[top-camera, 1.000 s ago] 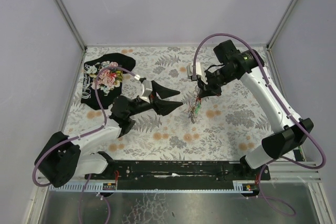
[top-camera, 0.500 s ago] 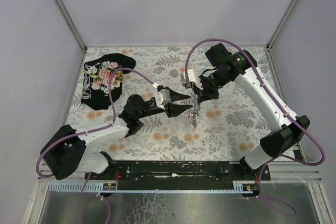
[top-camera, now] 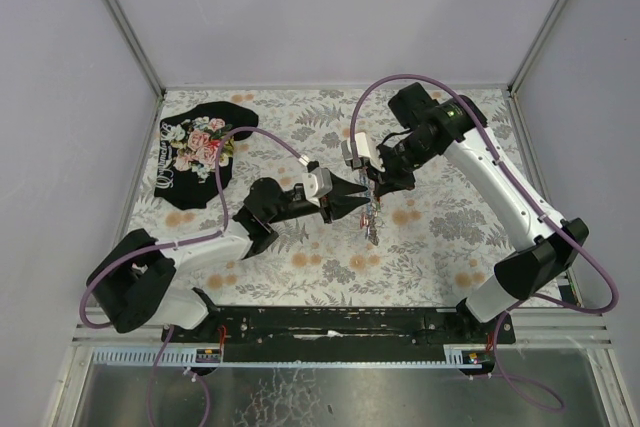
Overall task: Remove the keys from the keyring
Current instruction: Remove the key from the keyring.
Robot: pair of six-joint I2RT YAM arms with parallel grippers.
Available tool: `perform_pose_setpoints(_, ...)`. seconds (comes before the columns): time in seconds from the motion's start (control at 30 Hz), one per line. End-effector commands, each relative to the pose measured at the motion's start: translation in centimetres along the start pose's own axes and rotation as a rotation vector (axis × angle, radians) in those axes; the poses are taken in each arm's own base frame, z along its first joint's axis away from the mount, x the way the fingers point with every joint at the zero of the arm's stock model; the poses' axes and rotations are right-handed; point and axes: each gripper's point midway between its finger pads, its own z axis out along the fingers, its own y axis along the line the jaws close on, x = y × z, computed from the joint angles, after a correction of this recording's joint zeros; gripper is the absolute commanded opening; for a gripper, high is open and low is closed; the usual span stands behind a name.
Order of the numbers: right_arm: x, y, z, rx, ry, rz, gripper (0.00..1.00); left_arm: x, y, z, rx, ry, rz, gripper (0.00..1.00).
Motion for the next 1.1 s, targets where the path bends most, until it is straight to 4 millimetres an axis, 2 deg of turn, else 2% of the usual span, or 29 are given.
perform_pose_setpoints(0.0,-1.3,0.2,-0.3,0.0,-0.04,-0.027,0.0,-1.9,0.0,0.8,0.015,-0.062,0.019,0.26)
perform_pose_setpoints(0.3,-1.2,0.2,0.0,-0.005,-0.038,-0.021,0.0,-2.4,-0.4,0.8,0.034,-0.086,0.009,0.23)
perform_pose_setpoints(0.47,-1.3,0.4,0.2,-0.011,-0.041,-0.02,0.0,-2.6,-0.7,1.1,0.052,-0.094,-0.001,0.17)
perform_pose_setpoints(0.63,-1.4,0.4,0.3,-0.013,-0.043,-0.02,0.0,-2.4,-0.9,1.3,0.068,-0.091,-0.011,0.15)
perform_pose_setpoints(0.77,-1.3,0.4,0.3,-0.015,-0.041,-0.019,0.0,-2.3,-0.9,1.5,0.078,-0.089,-0.012,0.08)
perform_pose_setpoints(1.0,-1.6,0.5,0.1,-0.01,-0.049,-0.023,0.0,-1.6,-0.8,1.6,0.079,-0.054,-0.02,0.13)
perform_pose_setpoints(1.03,-1.6,0.5,0.1,-0.011,-0.048,-0.024,0.0,-1.4,-0.8,1.6,0.081,-0.048,-0.02,0.11)
perform_pose_setpoints(1.07,-1.6,0.5,0.0,-0.011,-0.05,-0.024,0.0,-1.4,-0.9,1.6,0.087,-0.044,-0.017,0.05)
